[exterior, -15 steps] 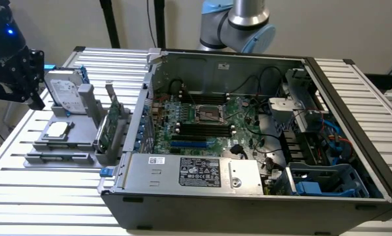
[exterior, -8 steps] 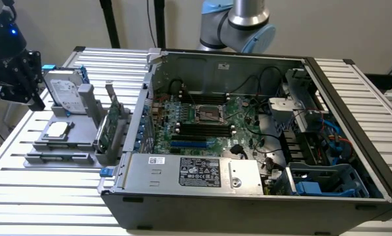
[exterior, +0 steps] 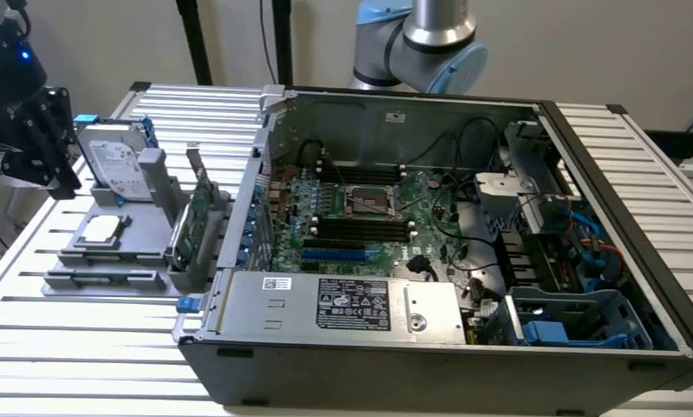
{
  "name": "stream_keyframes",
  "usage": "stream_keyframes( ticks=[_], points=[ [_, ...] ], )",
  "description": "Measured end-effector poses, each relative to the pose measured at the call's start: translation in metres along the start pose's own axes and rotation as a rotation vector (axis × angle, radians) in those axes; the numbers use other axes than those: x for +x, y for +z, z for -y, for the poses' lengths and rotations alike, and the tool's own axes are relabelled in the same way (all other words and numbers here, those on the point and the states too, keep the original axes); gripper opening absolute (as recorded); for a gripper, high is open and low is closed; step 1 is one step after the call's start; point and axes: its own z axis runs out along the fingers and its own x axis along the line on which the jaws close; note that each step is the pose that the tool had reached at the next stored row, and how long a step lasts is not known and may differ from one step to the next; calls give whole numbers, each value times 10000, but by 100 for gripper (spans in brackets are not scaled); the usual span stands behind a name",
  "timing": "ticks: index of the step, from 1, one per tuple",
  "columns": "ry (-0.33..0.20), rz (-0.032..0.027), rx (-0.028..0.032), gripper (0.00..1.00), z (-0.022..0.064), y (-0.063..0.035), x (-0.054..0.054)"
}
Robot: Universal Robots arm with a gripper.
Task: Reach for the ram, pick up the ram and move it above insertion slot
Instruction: 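Pick up the ram and move it above insertion slot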
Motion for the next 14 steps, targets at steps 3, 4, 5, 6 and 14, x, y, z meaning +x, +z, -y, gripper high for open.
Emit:
stream_keyframes(
  ticks=[3,4,5,6,14],
  points=[
    [-1,2,3,30,0,17,7],
    [1,1,1,30,-1,35,10],
    [1,0,0,36,-1,52,14],
    [0,0,0,36,0,70,18],
    [2,1,0,36,-1,215,51]
  ],
)
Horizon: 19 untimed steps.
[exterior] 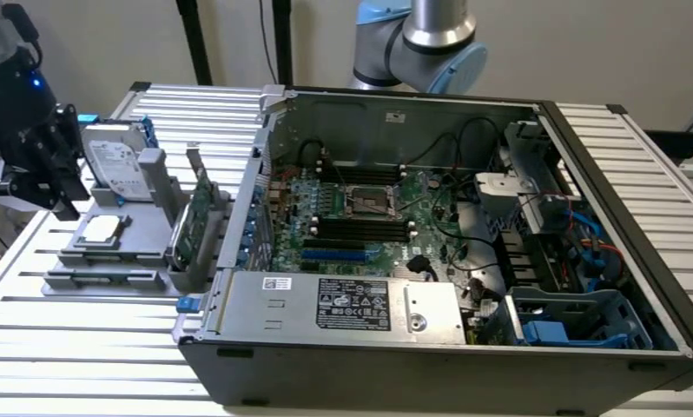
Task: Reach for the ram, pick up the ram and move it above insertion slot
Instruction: 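Pick up the ram and move it above insertion slot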
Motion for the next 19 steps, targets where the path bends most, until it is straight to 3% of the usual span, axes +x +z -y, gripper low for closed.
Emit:
stream_keyframes(
  ticks=[19],
  points=[
    [0,-1,0,36,-5,345,124]
  ],
)
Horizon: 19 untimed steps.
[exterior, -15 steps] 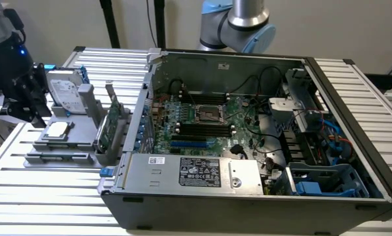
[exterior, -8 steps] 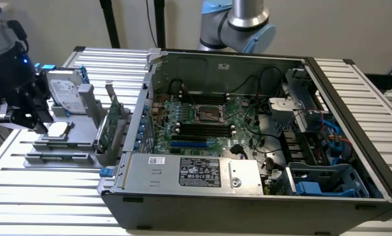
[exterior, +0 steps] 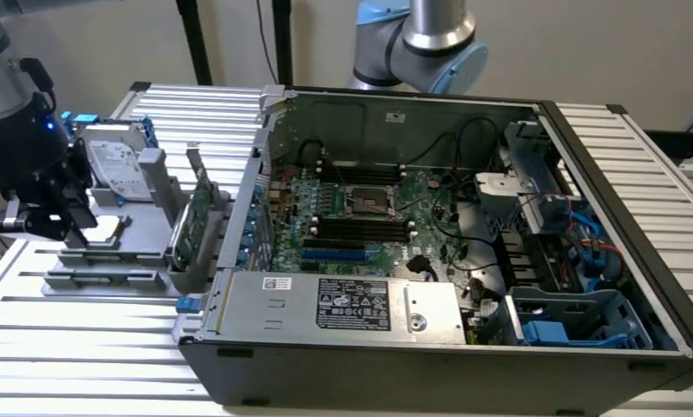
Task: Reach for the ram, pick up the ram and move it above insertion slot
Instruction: 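Pick up the ram and move it above insertion slot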
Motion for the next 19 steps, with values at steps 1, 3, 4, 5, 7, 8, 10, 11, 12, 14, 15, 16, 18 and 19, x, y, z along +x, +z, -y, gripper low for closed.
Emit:
stream_keyframes(
  ticks=[1,3,4,5,7,8,10,11,12,14,15,16,18,19],
  points=[
    [0,0,0,36,0,18,6],
    [1,0,0,36,-1,54,17],
    [1,0,0,36,-1,72,21],
    [2,0,0,36,-1,90,26],
    [3,0,0,36,-1,126,34],
    [3,0,0,36,-1,144,38],
    [3,0,0,36,-1,181,41],
    [2,-1,-1,36,-1,198,42],
    [2,0,1,36,0,218,43],
    [4,0,0,36,0,253,43],
    [5,0,-1,36,1,272,44],
    [8,0,0,36,1,290,44],
    [20,0,0,36,1,327,44],
    [33,0,0,36,2,344,44]
  ],
)
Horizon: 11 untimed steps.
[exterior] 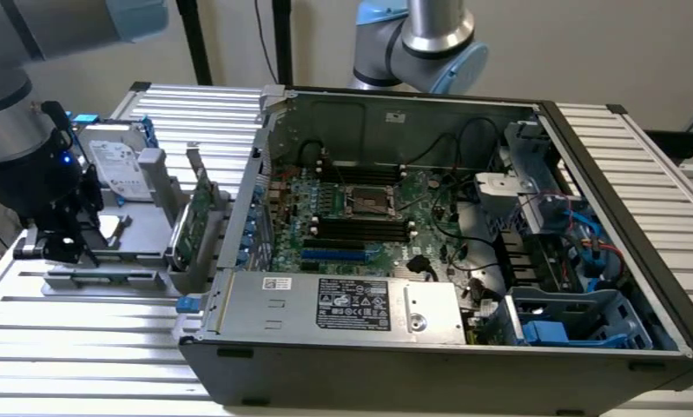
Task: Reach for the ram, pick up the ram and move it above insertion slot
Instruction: 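Pick up the ram and move it above insertion slot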
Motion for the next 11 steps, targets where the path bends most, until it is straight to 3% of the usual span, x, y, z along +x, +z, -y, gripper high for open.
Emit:
stream_keyframes(
  ticks=[11],
  points=[
    [110,1,0,36,3,200,-19]
  ],
)
